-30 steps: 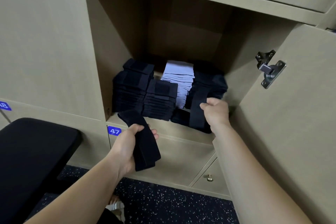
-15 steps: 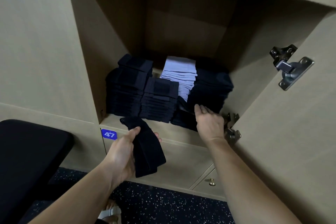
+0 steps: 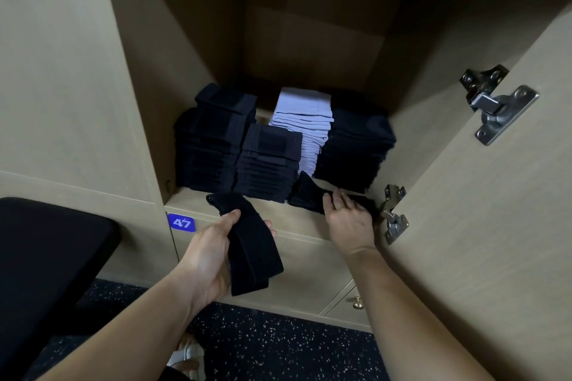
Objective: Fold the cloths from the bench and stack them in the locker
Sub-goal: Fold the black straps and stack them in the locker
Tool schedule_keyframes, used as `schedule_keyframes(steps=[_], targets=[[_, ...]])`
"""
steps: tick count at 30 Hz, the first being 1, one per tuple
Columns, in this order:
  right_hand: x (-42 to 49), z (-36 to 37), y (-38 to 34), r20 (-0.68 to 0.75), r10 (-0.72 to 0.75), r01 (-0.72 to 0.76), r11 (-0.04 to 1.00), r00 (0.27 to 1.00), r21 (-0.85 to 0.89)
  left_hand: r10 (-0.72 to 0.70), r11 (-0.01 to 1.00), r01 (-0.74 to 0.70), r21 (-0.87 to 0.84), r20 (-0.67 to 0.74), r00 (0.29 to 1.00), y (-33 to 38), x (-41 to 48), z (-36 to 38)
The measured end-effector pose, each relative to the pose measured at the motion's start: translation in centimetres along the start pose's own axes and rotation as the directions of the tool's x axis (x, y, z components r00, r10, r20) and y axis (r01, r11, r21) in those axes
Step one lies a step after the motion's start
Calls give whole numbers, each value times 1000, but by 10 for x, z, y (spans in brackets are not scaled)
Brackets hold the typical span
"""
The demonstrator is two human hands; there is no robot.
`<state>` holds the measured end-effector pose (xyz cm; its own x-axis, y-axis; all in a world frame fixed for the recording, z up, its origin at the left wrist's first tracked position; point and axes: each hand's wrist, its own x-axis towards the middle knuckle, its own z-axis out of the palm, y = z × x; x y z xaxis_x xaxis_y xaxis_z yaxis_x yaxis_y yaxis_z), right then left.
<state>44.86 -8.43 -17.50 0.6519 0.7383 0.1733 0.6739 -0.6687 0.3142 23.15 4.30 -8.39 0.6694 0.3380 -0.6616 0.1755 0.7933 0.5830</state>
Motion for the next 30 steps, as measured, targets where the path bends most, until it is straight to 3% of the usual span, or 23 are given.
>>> schedule_keyframes(steps=[9,15,20,23,30], targets=[[2,10,7,-129,-25,26,1000,991,7,13,1000,-13,22,-6,1000,-1,0,-2],[-2,1,1,-125,86,-64,983,988,173,13,999,-13,38,-7,1000,-1,2,-2],[7,-6,-14,-60,77,-58,962,995,267,13,999,-13,40,-7,1000,-1,5,3],[12,-4,-15,75,47,-65,965,996,253,6,999,-6,41,-1,1000,-1,6,3],[12,-5,-18,146,46,-74,978,988,197,11,1000,-11,11,16,1000,-1,6,1]])
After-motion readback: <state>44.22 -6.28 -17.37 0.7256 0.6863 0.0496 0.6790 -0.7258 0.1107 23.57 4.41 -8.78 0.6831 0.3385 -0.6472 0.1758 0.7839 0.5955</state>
